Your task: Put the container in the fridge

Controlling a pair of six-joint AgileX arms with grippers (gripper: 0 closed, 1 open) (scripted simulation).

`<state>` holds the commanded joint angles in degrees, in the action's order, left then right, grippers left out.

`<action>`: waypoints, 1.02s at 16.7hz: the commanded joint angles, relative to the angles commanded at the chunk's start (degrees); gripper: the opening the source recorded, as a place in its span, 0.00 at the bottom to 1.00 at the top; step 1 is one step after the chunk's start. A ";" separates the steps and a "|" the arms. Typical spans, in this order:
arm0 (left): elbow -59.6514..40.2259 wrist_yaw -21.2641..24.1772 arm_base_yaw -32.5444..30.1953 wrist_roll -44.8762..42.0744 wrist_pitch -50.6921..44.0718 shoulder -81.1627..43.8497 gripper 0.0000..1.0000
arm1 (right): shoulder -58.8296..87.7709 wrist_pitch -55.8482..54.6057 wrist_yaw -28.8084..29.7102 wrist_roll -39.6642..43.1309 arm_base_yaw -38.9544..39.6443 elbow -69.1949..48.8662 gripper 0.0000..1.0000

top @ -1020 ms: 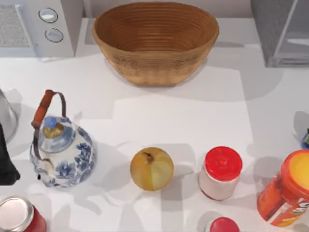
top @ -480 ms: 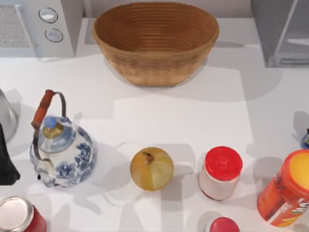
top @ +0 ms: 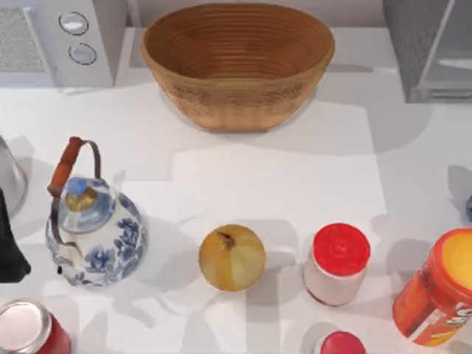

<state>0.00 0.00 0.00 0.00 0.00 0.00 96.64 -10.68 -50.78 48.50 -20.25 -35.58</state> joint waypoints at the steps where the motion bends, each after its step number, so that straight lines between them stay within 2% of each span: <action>1: 0.00 0.00 0.00 0.00 0.00 0.00 1.00 | -0.07 1.42 0.27 2.11 -0.18 -1.40 0.01; 6: 0.00 0.00 0.00 0.00 0.00 0.00 1.00 | 1.47 15.34 0.47 14.09 -3.25 -8.93 0.01; 10: 0.00 0.00 0.00 0.00 0.00 0.00 1.00 | 2.73 28.68 -2.24 22.28 -8.73 -14.97 0.01; 14: 0.00 0.00 0.00 0.00 0.00 0.00 1.00 | 3.52 38.63 -6.98 25.40 -15.26 -19.56 0.01; 17: 0.00 0.00 0.00 0.00 0.00 0.00 1.00 | 4.07 41.72 -8.85 25.32 -17.86 -20.69 0.01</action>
<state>0.00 0.00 0.00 0.00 0.00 0.00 100.71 31.04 -59.63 73.83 -38.11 -56.27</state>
